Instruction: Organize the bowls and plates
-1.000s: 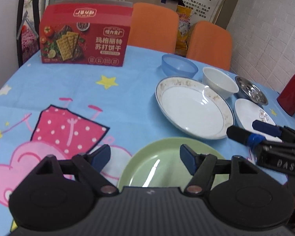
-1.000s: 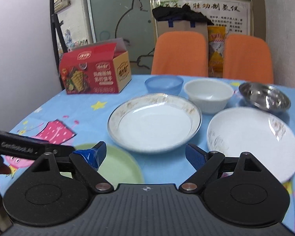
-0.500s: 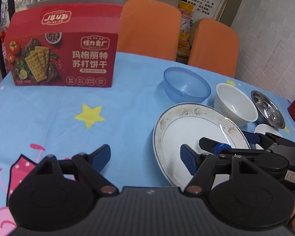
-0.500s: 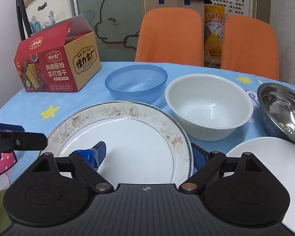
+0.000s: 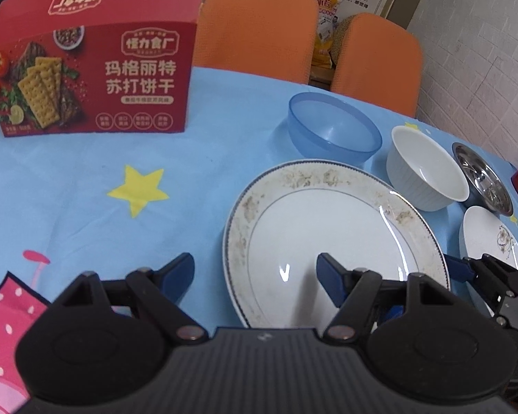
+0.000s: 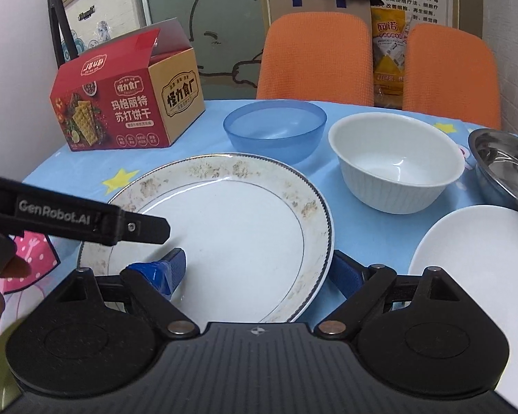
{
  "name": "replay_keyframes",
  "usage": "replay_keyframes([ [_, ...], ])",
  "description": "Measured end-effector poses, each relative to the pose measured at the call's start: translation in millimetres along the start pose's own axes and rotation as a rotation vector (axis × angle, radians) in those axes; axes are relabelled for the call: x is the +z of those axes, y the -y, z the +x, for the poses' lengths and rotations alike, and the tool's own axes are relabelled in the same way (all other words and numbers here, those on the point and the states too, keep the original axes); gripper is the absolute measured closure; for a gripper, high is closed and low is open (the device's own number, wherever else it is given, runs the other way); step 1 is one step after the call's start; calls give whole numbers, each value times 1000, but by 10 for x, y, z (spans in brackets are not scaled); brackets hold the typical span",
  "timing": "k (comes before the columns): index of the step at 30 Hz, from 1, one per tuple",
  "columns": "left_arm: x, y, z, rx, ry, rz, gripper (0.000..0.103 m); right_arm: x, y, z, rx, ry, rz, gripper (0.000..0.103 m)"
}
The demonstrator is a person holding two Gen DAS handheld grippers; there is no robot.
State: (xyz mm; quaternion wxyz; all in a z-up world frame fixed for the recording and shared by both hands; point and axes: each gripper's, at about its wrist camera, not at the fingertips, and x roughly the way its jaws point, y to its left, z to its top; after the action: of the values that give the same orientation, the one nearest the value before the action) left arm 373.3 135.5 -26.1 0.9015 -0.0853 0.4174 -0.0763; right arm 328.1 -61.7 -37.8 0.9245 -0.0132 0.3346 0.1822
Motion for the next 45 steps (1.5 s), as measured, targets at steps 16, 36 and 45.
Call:
replay_keyframes([
  [16, -21, 279, 49, 58, 24, 71, 50, 42, -71, 57, -7, 3, -8, 22],
  [36, -716, 489, -1275, 44, 136, 118, 51, -301, -573, -1179, -12, 154, 13, 22],
  [45, -1343, 304, -1344, 81, 78, 83, 51, -848, -862, -1248, 19, 76, 40, 22],
])
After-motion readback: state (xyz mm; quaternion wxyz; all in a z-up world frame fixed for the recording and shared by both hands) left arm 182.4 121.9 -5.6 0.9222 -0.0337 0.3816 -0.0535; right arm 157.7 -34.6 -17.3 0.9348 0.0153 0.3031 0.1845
